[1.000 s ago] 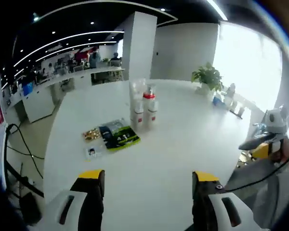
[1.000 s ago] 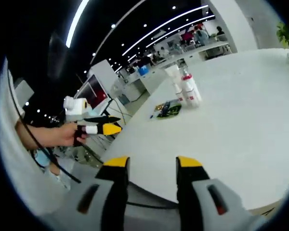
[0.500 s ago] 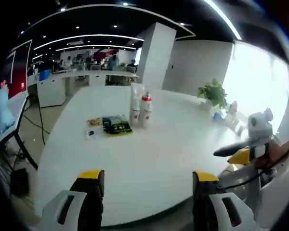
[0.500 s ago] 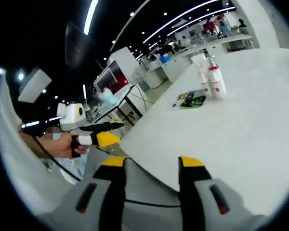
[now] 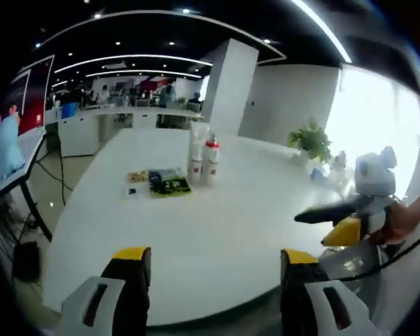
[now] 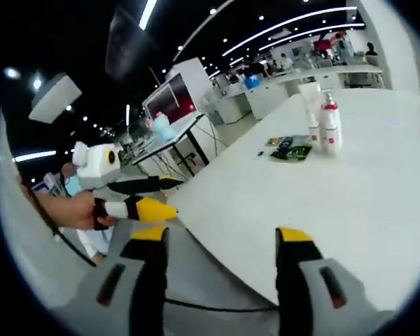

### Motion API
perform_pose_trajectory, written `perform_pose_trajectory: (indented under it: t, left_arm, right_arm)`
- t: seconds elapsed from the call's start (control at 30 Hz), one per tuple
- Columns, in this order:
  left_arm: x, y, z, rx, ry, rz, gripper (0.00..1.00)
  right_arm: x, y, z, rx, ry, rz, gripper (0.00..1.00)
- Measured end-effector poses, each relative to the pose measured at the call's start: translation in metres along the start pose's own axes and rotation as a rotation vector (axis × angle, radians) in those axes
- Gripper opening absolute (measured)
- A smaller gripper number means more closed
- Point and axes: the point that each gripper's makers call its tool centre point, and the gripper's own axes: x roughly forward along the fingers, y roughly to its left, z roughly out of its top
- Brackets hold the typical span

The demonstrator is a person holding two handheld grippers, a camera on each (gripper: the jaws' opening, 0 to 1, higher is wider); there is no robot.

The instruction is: Arrange the skincare products in the storage area until every visible bottle or jar stands upright without overlapping.

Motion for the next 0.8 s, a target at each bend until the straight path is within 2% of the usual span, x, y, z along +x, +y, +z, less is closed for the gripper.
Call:
perform_pose_trajectory:
  t: [0.1,0.23,0.33,0.47,0.53,0.6,0.7,0.8]
  left_arm:
    - [0.001,0.006,0.008,0.007,-0.028,0.007,0.77]
    - [0.005,0.004,0.001,0.016,-0.015,-0.008,0.76]
    - [0.005,-0.002,-0.001,0.042,-0.02,-0.018,0.75]
    - [0.006,-0.003,-0.003,0.067,-0.011,-0.023,0.74]
    - [0.007,-0.003,0.001,0.058,-0.024,-0.033,0.74]
    - [0.008,-0.001,0.002,0.04,-0.024,-0.031,0.74]
    - [0.005,-0.004,0.009,0.024,-0.035,-0.031,0.72]
    - [-0.002,-0.015,0.035,0.106,-0.134,-0.066,0.72]
  right_arm:
    - [-0.001,-0.002,0.0,-0.028,-0.01,-0.029,0.72]
    - [-0.005,-0.005,0.003,-0.018,-0.008,-0.045,0.71]
    - [-0.016,-0.004,0.006,-0.015,-0.039,-0.061,0.68]
    - [-0.02,-0.003,-0.003,0.021,-0.025,-0.059,0.68]
    - [-0.021,-0.004,-0.008,0.018,-0.007,-0.074,0.68]
    - [-0.023,-0.005,-0.007,0.022,-0.019,-0.083,0.68]
    - [-0.021,-0.008,-0.01,0.031,-0.008,-0.1,0.68]
    - [-0.02,-0.008,-0.003,0.002,-0.022,-0.108,0.68]
